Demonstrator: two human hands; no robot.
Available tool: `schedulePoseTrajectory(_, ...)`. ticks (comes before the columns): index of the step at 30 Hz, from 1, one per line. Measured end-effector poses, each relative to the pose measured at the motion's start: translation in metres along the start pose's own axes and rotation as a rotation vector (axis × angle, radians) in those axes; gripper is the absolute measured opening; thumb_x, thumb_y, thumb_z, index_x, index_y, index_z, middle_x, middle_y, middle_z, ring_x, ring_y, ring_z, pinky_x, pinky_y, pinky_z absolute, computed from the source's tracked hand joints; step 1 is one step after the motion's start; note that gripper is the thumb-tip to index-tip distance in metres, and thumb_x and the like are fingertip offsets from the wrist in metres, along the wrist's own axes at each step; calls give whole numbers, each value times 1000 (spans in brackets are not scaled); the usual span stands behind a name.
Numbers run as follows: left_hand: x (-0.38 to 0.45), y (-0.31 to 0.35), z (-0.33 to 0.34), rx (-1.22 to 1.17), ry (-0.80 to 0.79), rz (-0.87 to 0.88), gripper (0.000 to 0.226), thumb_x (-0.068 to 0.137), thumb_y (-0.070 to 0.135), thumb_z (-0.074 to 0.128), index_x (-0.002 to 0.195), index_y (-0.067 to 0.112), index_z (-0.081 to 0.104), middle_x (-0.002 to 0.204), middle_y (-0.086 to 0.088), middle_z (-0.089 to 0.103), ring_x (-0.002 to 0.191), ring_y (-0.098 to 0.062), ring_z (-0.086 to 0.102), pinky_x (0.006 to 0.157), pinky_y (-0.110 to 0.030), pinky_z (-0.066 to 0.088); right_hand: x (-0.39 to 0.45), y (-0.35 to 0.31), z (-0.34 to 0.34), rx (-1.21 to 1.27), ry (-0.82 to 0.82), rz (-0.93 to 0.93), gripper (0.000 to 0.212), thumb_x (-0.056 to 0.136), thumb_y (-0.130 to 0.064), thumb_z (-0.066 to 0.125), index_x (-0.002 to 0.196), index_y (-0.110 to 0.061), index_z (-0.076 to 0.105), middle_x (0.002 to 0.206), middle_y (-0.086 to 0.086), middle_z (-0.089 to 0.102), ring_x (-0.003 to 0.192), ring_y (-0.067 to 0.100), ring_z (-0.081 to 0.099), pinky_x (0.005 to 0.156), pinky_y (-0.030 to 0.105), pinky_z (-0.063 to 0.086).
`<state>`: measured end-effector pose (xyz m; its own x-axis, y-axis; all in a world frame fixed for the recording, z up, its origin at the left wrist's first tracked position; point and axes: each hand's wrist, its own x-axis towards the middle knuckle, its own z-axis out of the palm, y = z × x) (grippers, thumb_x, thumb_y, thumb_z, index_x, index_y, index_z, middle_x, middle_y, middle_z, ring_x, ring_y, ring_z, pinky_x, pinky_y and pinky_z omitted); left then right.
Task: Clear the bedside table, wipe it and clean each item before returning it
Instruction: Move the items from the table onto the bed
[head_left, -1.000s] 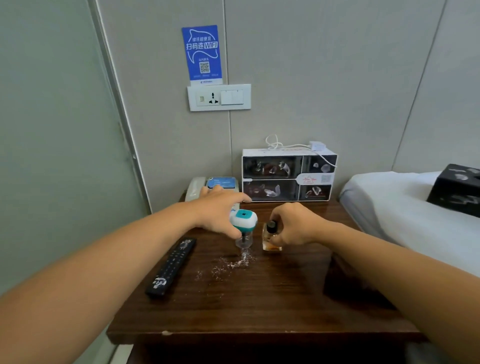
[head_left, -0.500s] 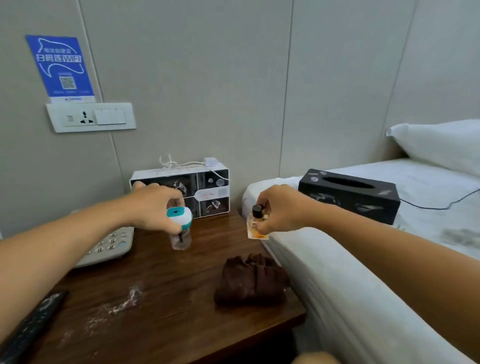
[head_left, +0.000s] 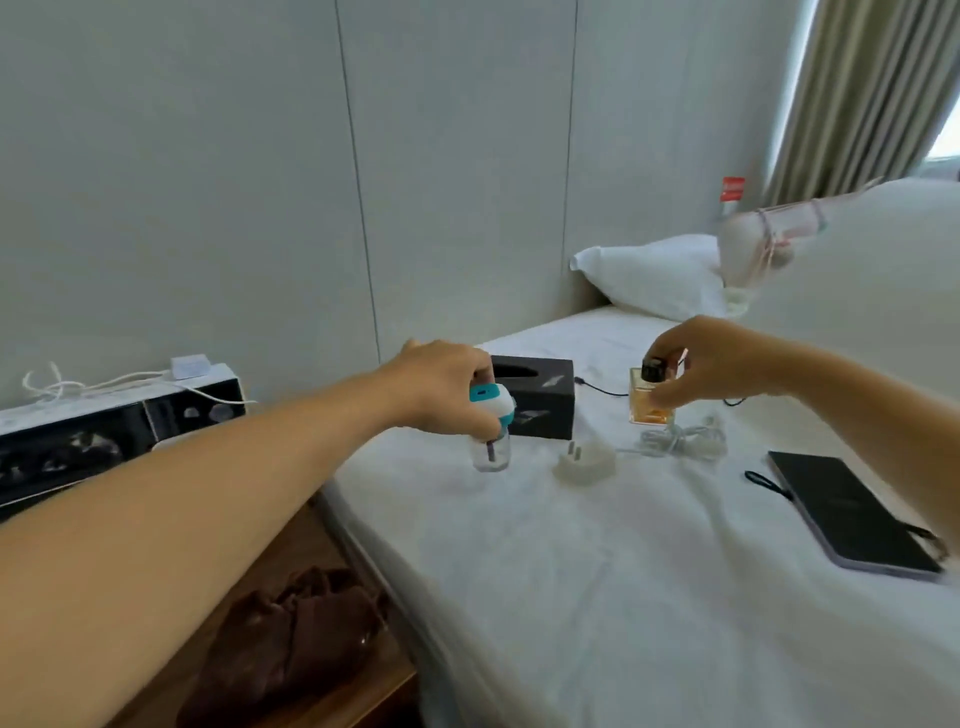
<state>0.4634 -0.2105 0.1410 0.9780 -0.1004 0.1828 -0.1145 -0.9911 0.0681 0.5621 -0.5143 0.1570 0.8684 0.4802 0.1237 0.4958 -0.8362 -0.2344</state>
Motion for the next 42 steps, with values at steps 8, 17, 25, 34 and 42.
schedulePoseTrajectory(8, 68, 52, 28, -78, 76, 56, 46, 74, 53, 74, 112, 28, 62, 105, 6, 65, 93, -21, 60, 80, -36, 51, 43, 46, 37, 84, 61, 73, 32, 69, -42, 78, 98, -30, 74, 96, -9, 72, 91, 17, 68, 87, 43, 60)
schedulePoseTrajectory(17, 143, 79, 44, -84, 72, 139, 48, 79, 55, 72, 119, 29, 63, 110, 8, 65, 104, -19, 56, 94, -39, 41, 90, 88, 51, 60, -62, 137, 31, 75, -30, 82, 104, -23, 74, 101, -3, 73, 99, 22, 69, 90, 38, 59)
schedulePoseTrajectory(25, 164, 82, 67, -53, -50, 132, 56, 82, 55, 70, 131, 30, 60, 125, 8, 64, 115, -19, 53, 101, -42, 37, 94, 90, 50, 34, -184, 98, 64, 75, -37, 87, 132, -25, 61, 122, -6, 65, 108, 17, 62, 92, 31, 52)
schedulePoseTrajectory(34, 109, 54, 39, -80, -5, 63, 89, 76, 69, 74, 151, 32, 42, 143, 7, 58, 131, -22, 50, 98, -42, 35, 73, 26, 13, -110, -36, -48, 66, 83, -24, 79, 143, -32, 52, 137, -3, 57, 110, 14, 55, 93, 27, 46)
schedulePoseTrajectory(42, -64, -61, 3, -5, 38, -196, 73, 81, 62, 73, 145, 36, 49, 141, 8, 56, 132, -21, 48, 110, -46, 36, 46, -140, 27, -92, -11, -404, 48, 88, -24, 70, 134, -33, 59, 127, -5, 64, 106, 15, 54, 91, 28, 44)
